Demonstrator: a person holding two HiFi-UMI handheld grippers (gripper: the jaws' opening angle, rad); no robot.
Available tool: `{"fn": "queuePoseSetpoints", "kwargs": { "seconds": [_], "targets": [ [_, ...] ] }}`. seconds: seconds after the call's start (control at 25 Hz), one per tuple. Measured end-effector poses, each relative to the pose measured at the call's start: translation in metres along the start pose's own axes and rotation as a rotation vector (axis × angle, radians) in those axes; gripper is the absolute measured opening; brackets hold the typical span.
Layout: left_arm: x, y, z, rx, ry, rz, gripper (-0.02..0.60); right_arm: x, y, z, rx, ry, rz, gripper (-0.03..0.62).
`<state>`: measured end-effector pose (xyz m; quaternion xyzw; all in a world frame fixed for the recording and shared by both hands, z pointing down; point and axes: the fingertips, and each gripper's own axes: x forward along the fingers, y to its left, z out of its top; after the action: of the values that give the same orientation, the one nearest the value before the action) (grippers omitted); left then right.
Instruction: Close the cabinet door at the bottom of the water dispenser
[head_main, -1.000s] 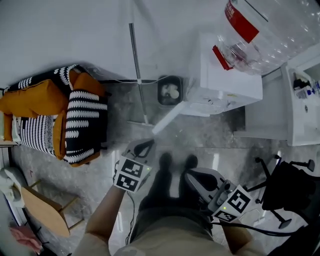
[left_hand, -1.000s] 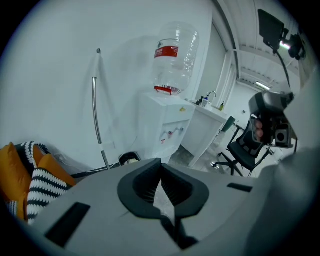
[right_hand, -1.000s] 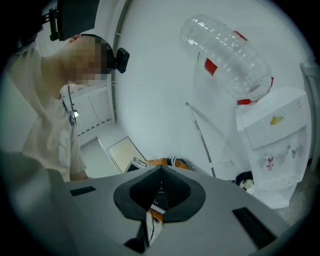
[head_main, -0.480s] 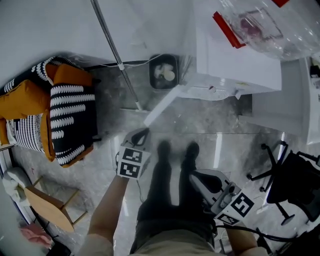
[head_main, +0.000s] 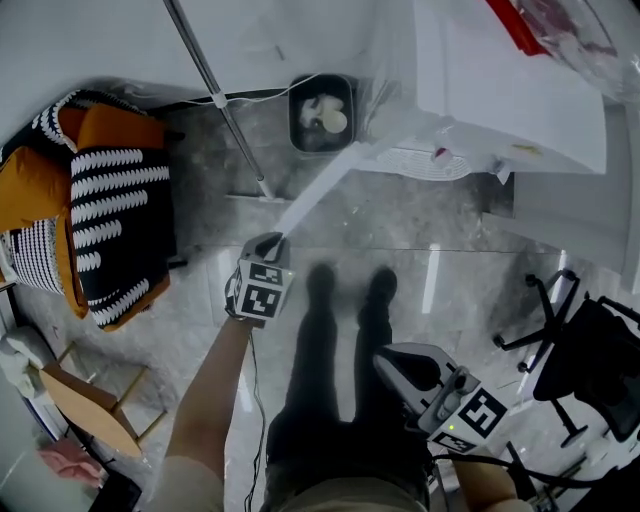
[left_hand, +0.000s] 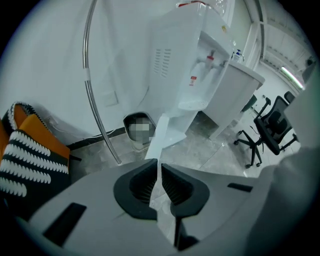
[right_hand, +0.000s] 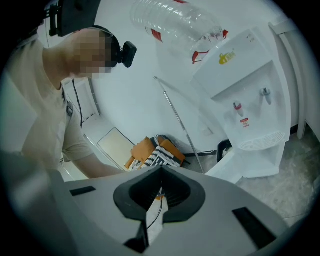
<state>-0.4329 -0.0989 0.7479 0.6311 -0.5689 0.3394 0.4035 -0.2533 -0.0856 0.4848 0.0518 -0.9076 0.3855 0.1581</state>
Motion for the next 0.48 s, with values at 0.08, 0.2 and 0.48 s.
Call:
{"fn": "queuePoseSetpoints", "kwargs": {
  "seconds": [0.08, 0.2, 0.48],
  "targets": [
    [0.014, 0.000, -0.014, -0.002, 0.043, 0.002, 0.050, 0.004, -0.003, -0.009, -0.001, 0.017, 0.010, 0.008],
    [0.034, 0.002, -0.026, -0.008, 0.089, -0.005, 0.182, 0.007, -0.007, -0.016, 0.013, 0.035, 0.014, 0.009],
    [0.085, 0.027, -0.034, 0.050, 0.178, 0.079, 0.287, 0.001, -0.022, -0.040, 0.029, 0.093, -0.011, 0.008]
  ]
}}
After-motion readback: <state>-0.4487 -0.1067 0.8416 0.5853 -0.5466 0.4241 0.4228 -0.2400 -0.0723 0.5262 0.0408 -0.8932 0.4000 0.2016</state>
